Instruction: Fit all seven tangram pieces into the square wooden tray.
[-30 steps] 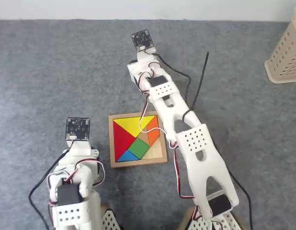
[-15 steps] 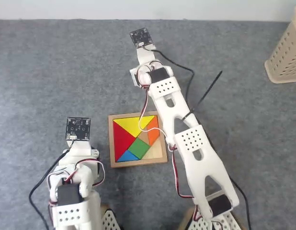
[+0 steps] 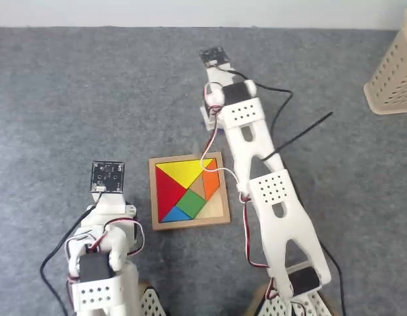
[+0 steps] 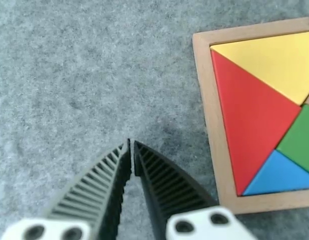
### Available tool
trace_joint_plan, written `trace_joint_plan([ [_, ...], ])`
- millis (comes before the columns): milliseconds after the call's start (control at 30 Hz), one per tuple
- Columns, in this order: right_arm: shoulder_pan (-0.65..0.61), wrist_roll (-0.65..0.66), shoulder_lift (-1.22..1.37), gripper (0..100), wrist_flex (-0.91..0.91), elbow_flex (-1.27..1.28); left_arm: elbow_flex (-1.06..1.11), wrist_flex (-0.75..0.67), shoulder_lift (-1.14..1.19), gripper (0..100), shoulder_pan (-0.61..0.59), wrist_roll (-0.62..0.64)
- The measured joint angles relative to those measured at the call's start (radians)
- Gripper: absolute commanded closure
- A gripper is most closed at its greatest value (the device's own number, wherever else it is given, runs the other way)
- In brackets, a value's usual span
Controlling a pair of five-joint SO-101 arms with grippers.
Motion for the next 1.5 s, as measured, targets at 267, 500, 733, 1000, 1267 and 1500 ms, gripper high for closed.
trace_joint_plan([
  [267,0.069,0.141,-0.137,98.8,0.035,0.216,0.000,0.000,0.000,99,0.000,0.000],
  [500,0.081,0.163,-0.535,98.8,0.035,0.713,0.000,0.000,0.000,99,0.000,0.000],
  [733,0.040,0.072,-0.772,92.8,-0.115,0.812,0.000,0.000,0.000,99,0.000,0.000],
  [1000,-0.023,-0.135,-0.549,77.4,-0.423,0.825,0.000,0.000,0.000,99,0.000,0.000],
  [1267,0.012,-0.144,-0.453,83.3,-0.460,0.825,0.000,0.000,0.000,99,0.000,0.000],
  [1500,0.011,-0.103,-0.454,83.3,-0.302,0.824,0.000,0.000,0.000,99,0.000,0.000],
])
